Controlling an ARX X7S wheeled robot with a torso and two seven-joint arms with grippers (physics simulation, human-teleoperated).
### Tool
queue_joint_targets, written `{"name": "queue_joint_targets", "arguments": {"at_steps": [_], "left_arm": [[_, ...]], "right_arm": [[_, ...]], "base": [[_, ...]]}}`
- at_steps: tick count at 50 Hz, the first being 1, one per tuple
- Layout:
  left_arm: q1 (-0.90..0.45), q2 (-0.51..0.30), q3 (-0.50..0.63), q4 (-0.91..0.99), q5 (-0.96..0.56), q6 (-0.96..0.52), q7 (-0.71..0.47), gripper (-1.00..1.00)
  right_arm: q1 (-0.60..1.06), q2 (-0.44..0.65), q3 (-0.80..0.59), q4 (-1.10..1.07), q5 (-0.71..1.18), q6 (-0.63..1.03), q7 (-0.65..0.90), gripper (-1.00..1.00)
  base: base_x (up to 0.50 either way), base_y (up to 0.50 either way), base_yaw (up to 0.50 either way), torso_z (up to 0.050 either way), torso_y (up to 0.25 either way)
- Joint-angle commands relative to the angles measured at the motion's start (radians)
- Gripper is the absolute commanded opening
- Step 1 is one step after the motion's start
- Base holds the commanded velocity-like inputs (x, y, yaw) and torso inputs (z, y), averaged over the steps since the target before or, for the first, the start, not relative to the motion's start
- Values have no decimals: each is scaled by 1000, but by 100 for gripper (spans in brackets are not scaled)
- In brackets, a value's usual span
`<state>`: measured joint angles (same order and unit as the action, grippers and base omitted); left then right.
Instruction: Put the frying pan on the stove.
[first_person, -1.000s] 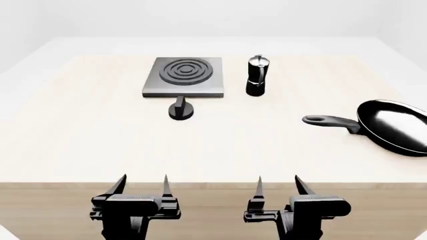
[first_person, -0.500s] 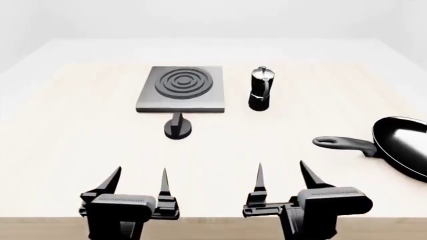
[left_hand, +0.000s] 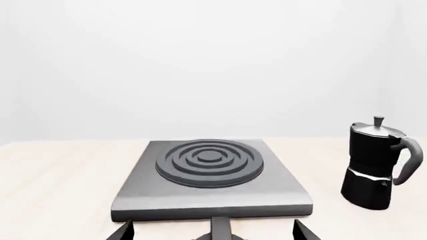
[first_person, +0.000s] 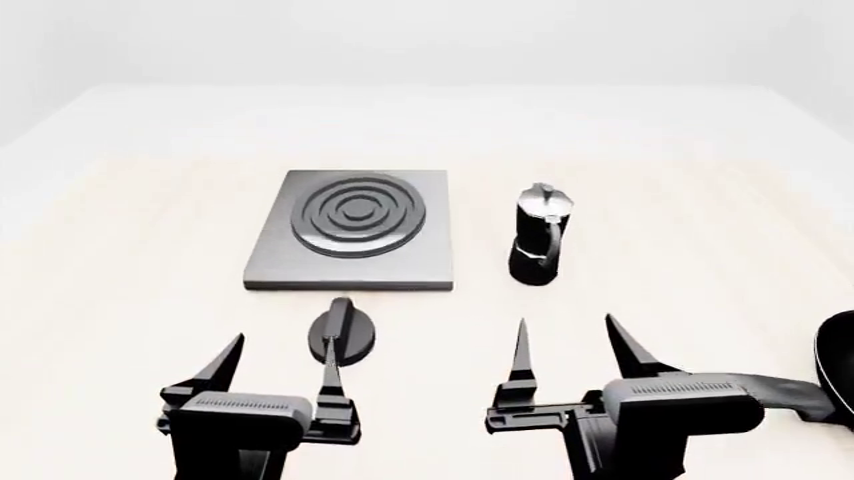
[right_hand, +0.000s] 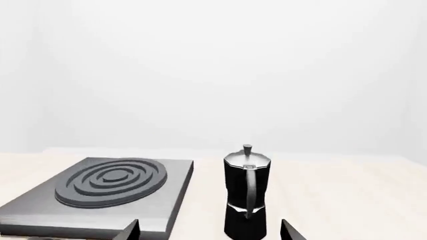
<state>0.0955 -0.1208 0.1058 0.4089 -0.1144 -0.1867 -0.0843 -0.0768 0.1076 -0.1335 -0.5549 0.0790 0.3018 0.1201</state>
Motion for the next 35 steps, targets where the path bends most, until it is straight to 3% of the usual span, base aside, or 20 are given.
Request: {"name": "queue_joint_targets", "arguments": {"at_steps": [1,21,35], "left_arm": [[4,-14,13,6,-12,-1,-11,100],[7,-32,28,5,-26,4,-30,100],[10,-42,39,-3,-31,16,-41,100]], "right_arm": [[-1,14,-7,-14,10,9,21,100],[13,29,-8,-30,33,33,55,100],[73,-29,73,-134,54,213,215,100]], "base": [[500,0,0,0,0],[497,0,0,0,1],[0,0,0,0,0]]}}
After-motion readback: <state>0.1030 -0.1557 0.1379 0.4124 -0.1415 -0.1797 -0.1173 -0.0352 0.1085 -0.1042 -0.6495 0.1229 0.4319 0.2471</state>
